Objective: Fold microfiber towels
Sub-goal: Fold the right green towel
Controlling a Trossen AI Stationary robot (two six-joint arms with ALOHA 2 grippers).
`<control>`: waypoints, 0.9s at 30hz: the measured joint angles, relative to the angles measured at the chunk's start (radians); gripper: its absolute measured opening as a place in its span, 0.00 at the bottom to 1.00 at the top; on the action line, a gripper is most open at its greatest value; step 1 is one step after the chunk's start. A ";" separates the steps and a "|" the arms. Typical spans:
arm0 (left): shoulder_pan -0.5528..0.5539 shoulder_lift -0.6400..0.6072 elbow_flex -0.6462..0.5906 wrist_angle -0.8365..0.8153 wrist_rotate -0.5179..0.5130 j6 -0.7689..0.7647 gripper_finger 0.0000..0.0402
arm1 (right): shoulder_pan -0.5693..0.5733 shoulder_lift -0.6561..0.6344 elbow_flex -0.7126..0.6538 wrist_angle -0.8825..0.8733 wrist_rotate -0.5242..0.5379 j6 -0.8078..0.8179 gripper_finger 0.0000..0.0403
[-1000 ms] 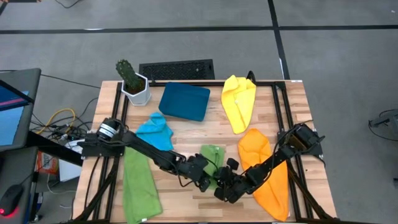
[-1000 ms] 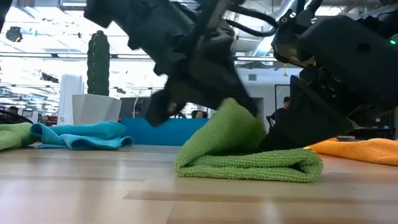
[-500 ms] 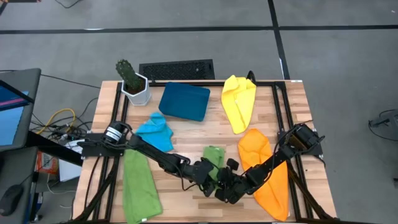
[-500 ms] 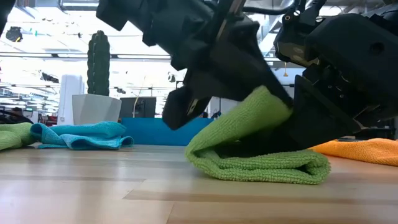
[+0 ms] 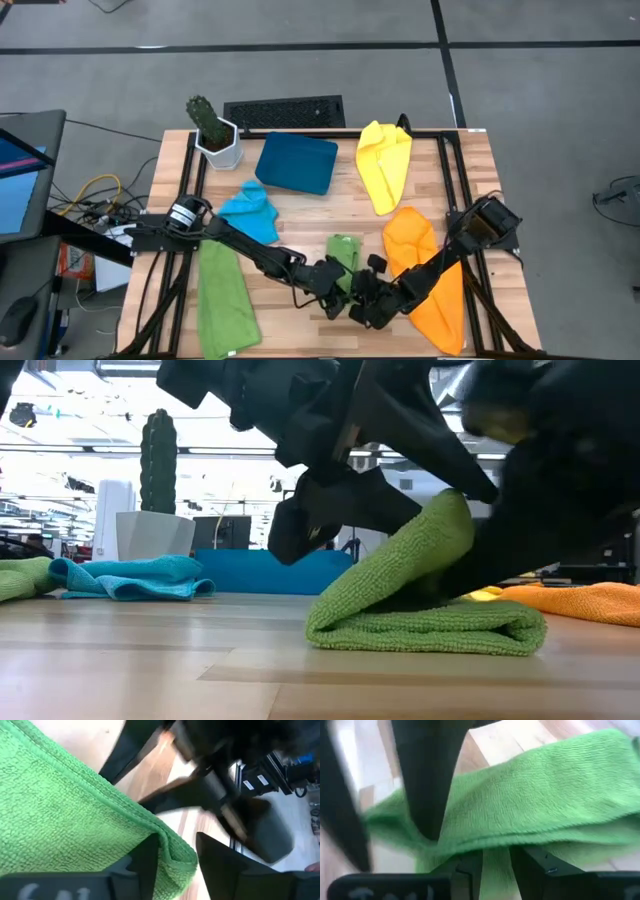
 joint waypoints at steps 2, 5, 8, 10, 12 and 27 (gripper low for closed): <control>0.000 0.000 0.000 0.000 0.000 0.007 0.36 | 0.015 -0.029 -0.001 -0.061 0.011 0.000 0.30; 0.000 0.000 0.000 0.007 0.000 0.015 0.41 | 0.031 -0.069 -0.001 -0.130 0.035 0.010 0.30; 0.003 0.000 0.000 0.054 0.011 0.015 0.44 | 0.039 -0.086 -0.001 -0.148 0.061 0.012 0.30; 0.009 -0.001 0.000 0.098 0.043 0.015 0.45 | 0.037 -0.089 -0.001 -0.131 0.072 0.005 0.30; 0.017 -0.012 0.000 0.117 0.093 0.015 0.45 | 0.033 -0.090 -0.001 -0.104 0.077 0.002 0.30; -0.004 -0.329 -0.004 -0.292 -0.184 0.183 0.45 | 0.029 0.034 -0.003 0.301 -0.012 -0.122 0.30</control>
